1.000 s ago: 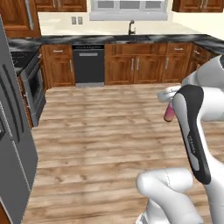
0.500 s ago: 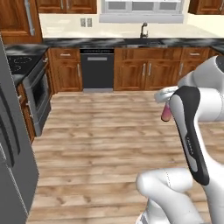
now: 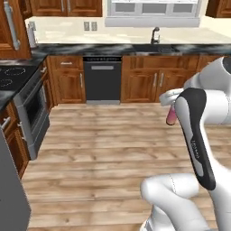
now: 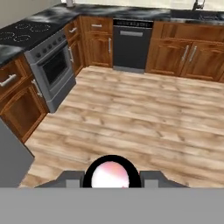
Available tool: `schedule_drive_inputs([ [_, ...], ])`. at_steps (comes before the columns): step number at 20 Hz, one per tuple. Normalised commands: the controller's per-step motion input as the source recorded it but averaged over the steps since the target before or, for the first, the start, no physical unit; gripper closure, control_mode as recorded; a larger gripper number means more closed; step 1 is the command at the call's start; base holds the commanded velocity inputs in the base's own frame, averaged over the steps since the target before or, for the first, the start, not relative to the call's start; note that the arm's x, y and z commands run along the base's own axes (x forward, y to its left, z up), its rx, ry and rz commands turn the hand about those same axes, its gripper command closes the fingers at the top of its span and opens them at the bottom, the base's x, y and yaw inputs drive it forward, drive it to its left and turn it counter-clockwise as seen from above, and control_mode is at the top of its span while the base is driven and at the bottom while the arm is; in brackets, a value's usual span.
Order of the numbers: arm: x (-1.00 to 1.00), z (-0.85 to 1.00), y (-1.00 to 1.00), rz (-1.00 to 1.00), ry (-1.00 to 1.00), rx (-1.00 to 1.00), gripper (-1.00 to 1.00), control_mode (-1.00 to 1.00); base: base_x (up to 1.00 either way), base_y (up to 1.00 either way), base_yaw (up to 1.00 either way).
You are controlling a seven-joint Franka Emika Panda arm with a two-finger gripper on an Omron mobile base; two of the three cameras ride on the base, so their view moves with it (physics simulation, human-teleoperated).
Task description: Sort all alcoholic drinks to one cabinet, and non-alcoholic drinks to the other.
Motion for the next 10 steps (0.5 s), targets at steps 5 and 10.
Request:
schedule_drive_inputs([
  [5, 0.00, 0.00, 0.00, 0.00, 0.00, 0.00, 1.00, 1.00, 1.00, -0.44, 0.30],
  [10, 0.00, 0.00, 0.00, 0.00, 0.00, 0.00, 1.00, 1.00, 1.00, -0.46, 0.50],
])
